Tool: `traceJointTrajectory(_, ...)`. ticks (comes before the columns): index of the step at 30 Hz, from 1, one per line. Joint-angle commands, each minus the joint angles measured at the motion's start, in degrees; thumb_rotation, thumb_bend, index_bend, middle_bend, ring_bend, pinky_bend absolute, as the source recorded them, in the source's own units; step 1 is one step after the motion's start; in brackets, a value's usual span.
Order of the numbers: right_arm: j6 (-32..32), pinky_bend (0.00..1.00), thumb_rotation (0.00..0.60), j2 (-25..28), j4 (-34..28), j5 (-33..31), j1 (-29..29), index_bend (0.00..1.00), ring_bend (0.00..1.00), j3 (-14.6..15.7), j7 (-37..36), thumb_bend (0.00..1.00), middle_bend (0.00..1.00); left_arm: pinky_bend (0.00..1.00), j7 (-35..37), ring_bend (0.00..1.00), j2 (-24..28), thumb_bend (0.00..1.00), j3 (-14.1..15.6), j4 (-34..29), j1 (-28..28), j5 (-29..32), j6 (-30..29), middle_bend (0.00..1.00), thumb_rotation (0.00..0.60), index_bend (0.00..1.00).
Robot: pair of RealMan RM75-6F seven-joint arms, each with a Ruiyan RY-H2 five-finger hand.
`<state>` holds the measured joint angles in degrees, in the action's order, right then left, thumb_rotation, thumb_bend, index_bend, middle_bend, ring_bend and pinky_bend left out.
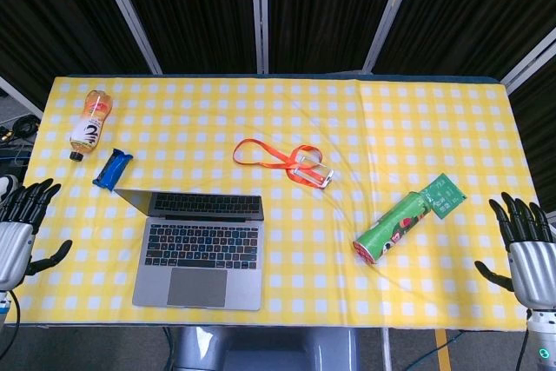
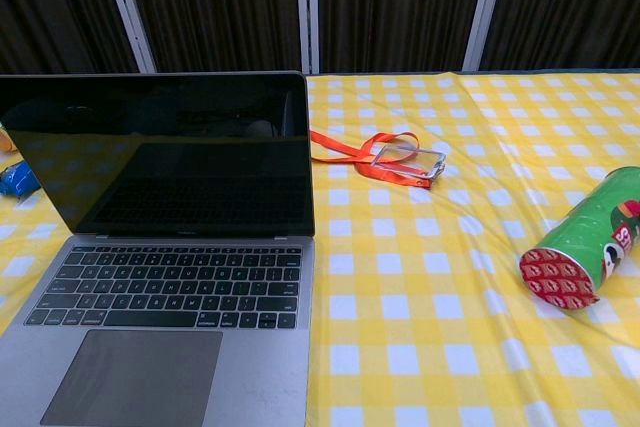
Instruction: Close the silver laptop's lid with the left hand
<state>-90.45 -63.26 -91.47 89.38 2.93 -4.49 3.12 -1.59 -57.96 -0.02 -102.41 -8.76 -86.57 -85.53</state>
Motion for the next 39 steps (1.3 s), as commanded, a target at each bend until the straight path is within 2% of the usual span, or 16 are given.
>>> traceJointTrajectory(1,0.0,0.0,0.6,0.1,-0.1,0.1,0.0,0.0,0.0,0.1,0.0,0.0,0.0,0.0,-0.3,0.0,-0.2,0.32,-0.1,0.1,0.1,-0.1,0.1,0.0,0.6,0.0)
traceJointTrajectory(7,0.2,0.0,0.6,0.0,-0.2,0.3,0.0,0.0,0.0,0.3,-0.1,0.0,0.0,0.0,0.2,0.0,-0.6,0.32,-0.5,0.8,-0.2,-0.4,0.7,0.0,0.6,0.0)
traceJointTrajectory(9,0.2,0.0,0.6,0.0,-0.2,0.3,0.0,0.0,0.0,0.3,-0.1,0.0,0.0,0.0,0.3,0.0,-0.6,0.39,-0.6,0.7,-0.4,-0.6,0.9,0.0,0.6,0.0)
traceJointTrajectory(11,0.3,0.0,0.6,0.0,-0.1,0.3,0.1,0.0,0.0,0.2,-0.1,0.0,0.0,0.0,0.7,0.0,-0.6,0.59,-1.1,-0.1,-1.4,-1.1,2.0,0.0,0.6,0.0)
traceJointTrajectory(13,0.5,0.0,0.6,0.0,0.0,0.1,0.1,0.0,0.0,0.3,-0.1,0.0,0.0,0.0,1.4,0.0,-0.2,0.89,-1.6,-1.3,-3.2,-1.7,4.4,0.0,0.6,0.0)
traceJointTrajectory(15,0.8,0.0,0.6,-0.1,0.0,0.0,0.2,0.0,0.0,0.2,0.1,0.0,0.0,0.0,2.4,0.0,1.2,0.99,-2.4,-3.6,-6.3,-2.1,8.7,0.0,0.6,0.0)
traceJointTrajectory(22,0.7,0.0,0.6,-0.2,0.0,-0.2,0.3,0.0,0.0,0.0,0.2,0.0,0.0,0.0,1.4,0.0,4.7,1.0,-6.2,-11.0,-15.8,-0.6,20.8,0.0,0.6,0.0)
traceJointTrajectory(25,0.9,0.0,0.6,-0.1,0.2,-0.6,0.3,0.0,0.0,0.0,-0.3,0.0,0.0,0.01,0.1,0.0,4.0,1.0,-8.2,-12.4,-20.4,4.3,27.6,0.0,0.6,0.02)
traceJointTrajectory(27,0.8,0.0,0.6,0.1,0.3,-0.6,0.2,0.0,0.0,-0.1,-0.8,0.0,0.0,0.05,0.7,0.03,2.6,1.0,-9.9,-10.9,-24.3,9.2,33.2,0.02,0.6,0.07)
traceJointTrajectory(29,0.7,0.0,0.6,0.1,0.3,-0.6,0.2,0.0,0.0,-0.2,-0.9,0.0,0.0,0.13,0.9,0.1,2.1,1.0,-10.3,-10.4,-25.5,11.3,34.8,0.07,0.6,0.15)
traceJointTrajectory(33,0.6,0.0,0.6,0.2,0.3,-0.6,0.2,0.0,0.0,-0.2,-1.1,0.0,0.0,0.25,1.1,0.2,1.0,1.0,-10.7,-9.5,-27.4,14.7,37.1,0.13,0.6,0.22)
traceJointTrajectory(39,0.5,0.0,0.6,0.3,0.2,-0.7,0.1,0.0,0.0,-0.3,-1.2,0.0,0.0,0.34,4.5,0.29,1.5,1.0,-10.4,-9.7,-27.5,13.7,37.5,0.21,0.6,0.29)
